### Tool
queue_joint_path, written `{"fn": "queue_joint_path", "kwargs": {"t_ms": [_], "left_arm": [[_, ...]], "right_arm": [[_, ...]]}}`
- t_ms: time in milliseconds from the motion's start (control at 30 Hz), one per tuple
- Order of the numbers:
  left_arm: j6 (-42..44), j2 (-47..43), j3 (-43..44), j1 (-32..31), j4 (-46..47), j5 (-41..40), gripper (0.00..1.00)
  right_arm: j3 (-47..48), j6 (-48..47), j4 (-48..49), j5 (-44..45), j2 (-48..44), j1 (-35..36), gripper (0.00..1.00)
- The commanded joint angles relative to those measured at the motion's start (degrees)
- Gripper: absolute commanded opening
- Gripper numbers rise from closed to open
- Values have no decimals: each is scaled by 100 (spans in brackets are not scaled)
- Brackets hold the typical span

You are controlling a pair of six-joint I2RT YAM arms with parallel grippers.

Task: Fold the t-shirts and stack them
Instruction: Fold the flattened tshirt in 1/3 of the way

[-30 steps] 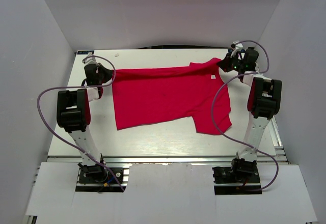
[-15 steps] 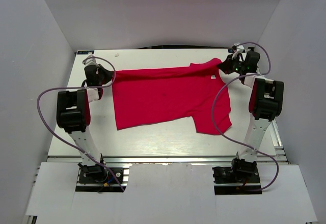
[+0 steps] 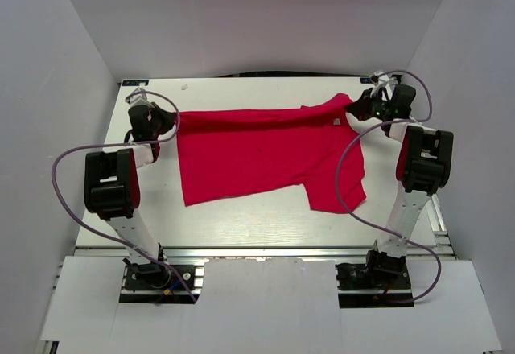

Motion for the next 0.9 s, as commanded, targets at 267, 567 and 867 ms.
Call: {"fn": "queue_joint_path", "kwargs": {"t_ms": [267, 567, 867], "left_arm": [[73, -267, -268, 101, 133, 199, 0], [65, -231, -268, 101, 124, 270, 0], [-6, -231, -391, 110, 124, 367, 0]], "right_arm": [[67, -414, -583, -87, -72, -50, 0], [331, -476, -1155, -17, 166, -50, 0], [576, -397, -1691, 36, 430, -59, 0]]}}
